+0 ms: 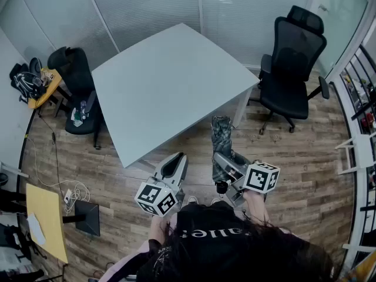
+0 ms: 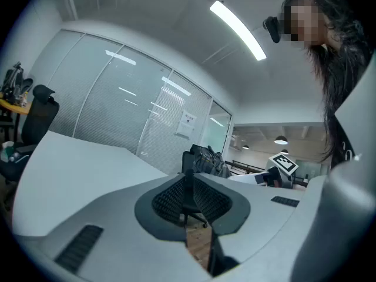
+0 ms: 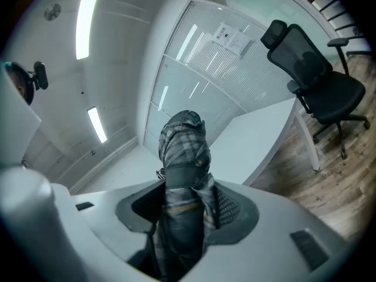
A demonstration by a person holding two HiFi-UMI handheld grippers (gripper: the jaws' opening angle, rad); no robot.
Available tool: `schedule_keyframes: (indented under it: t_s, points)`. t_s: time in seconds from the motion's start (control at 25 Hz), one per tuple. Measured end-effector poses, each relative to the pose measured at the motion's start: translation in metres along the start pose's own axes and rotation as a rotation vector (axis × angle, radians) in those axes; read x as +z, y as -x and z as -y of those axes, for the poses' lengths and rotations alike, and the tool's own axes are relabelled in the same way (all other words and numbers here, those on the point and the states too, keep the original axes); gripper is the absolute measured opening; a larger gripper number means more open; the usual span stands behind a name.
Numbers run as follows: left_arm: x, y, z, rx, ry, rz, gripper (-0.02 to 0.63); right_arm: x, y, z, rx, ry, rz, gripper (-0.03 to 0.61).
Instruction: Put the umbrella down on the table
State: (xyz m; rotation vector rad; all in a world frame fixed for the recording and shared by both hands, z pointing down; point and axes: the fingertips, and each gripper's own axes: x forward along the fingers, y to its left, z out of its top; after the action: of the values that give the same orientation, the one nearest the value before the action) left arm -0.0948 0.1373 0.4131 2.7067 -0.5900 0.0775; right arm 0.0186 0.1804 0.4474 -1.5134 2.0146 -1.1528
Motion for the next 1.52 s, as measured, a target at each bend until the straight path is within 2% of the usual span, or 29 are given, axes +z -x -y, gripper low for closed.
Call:
schedule_keyframes:
  t_s: [0.6,1.0,1.2,1.52]
  points:
    - [-0.004,0.002,0.006,-0.021,-0.009,-0.008,0.044,-0.008,0.006,0.000,-0.007,-0.013,0.000,0.215]
    - [-0.018,-0.005,0.026,0.022,-0.002,0.003,0.044,-0.016,0.029,0.018,0.010,-0.003,-0.059,0.215]
    - [-0.032,-0.010,0.036,0.038,0.012,-0.021,0.044,-0.018,0.036,0.030,0.009,-0.016,-0.089,0.215]
    - [-0.028,-0.034,0.025,0.044,0.001,-0.036,0.044,-0.002,0.021,0.050,0.009,-0.034,-0.097,0.215]
